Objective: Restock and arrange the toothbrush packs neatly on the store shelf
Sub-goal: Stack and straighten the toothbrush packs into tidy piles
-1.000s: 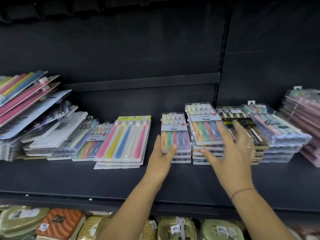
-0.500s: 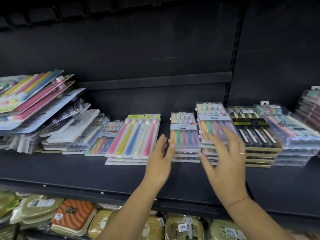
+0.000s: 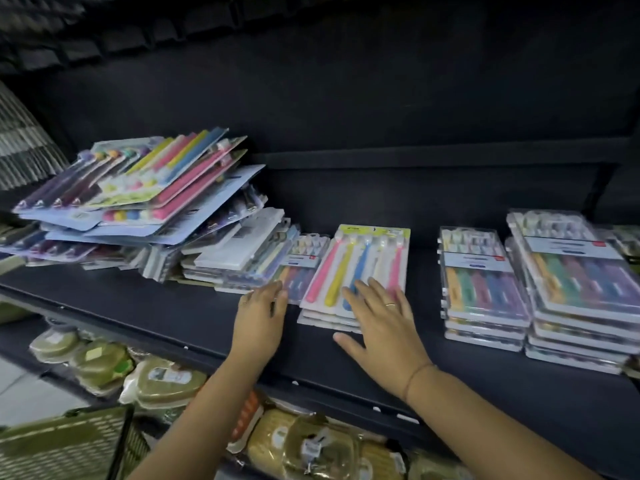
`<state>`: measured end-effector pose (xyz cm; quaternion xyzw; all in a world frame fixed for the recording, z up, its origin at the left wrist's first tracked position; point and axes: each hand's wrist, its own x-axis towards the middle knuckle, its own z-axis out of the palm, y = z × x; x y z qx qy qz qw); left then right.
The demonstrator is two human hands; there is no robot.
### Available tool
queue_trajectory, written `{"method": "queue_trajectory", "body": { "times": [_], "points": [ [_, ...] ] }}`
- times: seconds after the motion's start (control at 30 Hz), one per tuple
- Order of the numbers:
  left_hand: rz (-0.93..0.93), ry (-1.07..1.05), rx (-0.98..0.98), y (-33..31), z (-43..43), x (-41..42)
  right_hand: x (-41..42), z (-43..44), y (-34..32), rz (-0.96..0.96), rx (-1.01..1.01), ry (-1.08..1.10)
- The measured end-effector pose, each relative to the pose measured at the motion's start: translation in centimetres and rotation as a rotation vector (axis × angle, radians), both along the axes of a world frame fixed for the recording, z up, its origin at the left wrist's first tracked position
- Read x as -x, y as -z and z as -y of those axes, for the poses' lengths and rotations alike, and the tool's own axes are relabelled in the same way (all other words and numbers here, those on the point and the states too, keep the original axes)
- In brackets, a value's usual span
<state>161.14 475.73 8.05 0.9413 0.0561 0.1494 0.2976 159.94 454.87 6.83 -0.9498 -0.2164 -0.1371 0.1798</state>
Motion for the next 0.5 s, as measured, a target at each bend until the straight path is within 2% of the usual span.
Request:
{"method": "queue_trajectory", "body": {
  "times": [0.23,0.5],
  "points": [
    [0.126,0.087,-0.231,2.1,-0.7,-2.4,-0.8,-0.4,1.5,0.123,-0.069,0.017],
    [0.194,0.154,-0.343,2.4,-2.0,-4.0,-1.4,-1.0,1.4,0.143,-0.151,0.043]
  ]
}}
